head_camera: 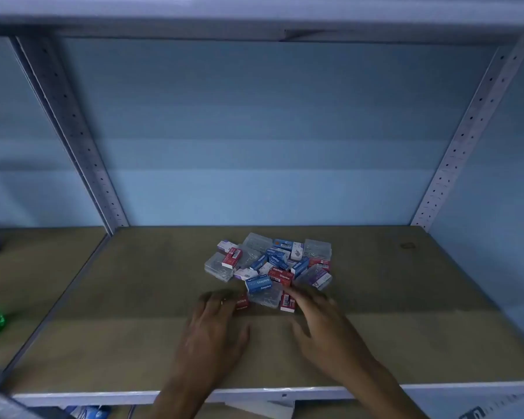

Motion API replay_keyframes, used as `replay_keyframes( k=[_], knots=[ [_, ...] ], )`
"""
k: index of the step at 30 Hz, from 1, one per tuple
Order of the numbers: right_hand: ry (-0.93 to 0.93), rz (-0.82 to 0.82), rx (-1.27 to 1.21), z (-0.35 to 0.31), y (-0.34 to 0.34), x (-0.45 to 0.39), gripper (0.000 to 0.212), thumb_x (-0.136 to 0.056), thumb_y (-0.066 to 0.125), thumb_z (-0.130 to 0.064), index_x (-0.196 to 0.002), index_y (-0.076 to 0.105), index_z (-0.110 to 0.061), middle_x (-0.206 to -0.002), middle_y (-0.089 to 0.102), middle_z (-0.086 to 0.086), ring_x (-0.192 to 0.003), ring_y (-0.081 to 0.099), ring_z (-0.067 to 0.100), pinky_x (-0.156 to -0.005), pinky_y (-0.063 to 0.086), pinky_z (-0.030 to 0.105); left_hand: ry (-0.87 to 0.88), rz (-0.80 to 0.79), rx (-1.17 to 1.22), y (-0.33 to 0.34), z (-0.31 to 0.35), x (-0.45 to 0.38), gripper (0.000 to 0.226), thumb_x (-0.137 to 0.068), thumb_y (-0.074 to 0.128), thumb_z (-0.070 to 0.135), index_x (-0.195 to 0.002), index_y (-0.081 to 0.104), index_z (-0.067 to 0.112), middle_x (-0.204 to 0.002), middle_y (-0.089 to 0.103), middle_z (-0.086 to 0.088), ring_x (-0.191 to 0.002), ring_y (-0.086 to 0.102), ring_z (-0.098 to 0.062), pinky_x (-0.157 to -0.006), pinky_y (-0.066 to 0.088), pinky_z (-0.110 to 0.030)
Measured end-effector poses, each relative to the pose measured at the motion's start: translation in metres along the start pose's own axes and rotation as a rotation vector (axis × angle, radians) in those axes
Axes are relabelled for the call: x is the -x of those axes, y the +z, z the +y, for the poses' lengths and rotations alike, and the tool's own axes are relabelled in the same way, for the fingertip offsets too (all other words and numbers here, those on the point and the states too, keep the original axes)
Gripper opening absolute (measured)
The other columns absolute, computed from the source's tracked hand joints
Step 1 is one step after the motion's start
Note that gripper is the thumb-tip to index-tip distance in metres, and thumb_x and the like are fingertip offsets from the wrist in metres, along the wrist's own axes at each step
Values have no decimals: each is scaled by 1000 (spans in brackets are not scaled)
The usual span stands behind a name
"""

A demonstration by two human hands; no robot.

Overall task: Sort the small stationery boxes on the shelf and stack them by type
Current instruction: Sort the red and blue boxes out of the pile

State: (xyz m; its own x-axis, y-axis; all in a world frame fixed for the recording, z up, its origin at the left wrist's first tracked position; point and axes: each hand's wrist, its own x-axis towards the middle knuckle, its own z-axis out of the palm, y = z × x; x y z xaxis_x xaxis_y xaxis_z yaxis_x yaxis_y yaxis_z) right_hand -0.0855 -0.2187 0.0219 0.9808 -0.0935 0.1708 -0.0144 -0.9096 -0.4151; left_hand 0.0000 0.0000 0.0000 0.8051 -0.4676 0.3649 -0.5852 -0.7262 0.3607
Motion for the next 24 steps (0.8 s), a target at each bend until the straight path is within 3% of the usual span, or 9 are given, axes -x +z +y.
replay_keyframes(
  k=[5, 15, 20, 24],
  knots=[
    [20, -51, 110, 2, 11, -26, 64, -96, 50, -28, -156, 30, -31, -160, 34, -7, -138, 40, 29, -119, 28, 36, -19, -29, -75, 12, -11, -20, 61, -74, 52, 50, -131, 56, 29, -123, 58, 3, -118, 51, -26, -97, 49, -39],
    [112, -68, 206, 6, 26, -37, 57, -96, 49, -36, -151, 37, -28, -147, 45, 1, -132, 41, 30, -112, 37, 39, -50, -90, -129, 23, -13, -27, 52, -71, 60, 45, -122, 57, 36, -117, 63, 6, -110, 56, -26, -87, 52, -41],
    [125, -110, 187, 8, 29, -37, 52, -93, 52, -43, -142, 45, -26, -142, 45, 2, -131, 41, 30, -110, 39, 38, -44, -132, -166, 23, -16, -28, 49, -77, 56, 41, -125, 60, 34, -120, 63, 3, -112, 56, -27, -88, 51, -40],
    [101, -106, 110, 8, 24, -35, 40, -88, 69, -42, -119, 55, -21, -126, 50, 1, -120, 48, 23, -99, 44, 33, -32, -140, -187, 28, -23, -28, 45, -73, 72, 35, -117, 63, 31, -110, 70, 2, -102, 61, -27, -81, 54, -38]
  ],
)
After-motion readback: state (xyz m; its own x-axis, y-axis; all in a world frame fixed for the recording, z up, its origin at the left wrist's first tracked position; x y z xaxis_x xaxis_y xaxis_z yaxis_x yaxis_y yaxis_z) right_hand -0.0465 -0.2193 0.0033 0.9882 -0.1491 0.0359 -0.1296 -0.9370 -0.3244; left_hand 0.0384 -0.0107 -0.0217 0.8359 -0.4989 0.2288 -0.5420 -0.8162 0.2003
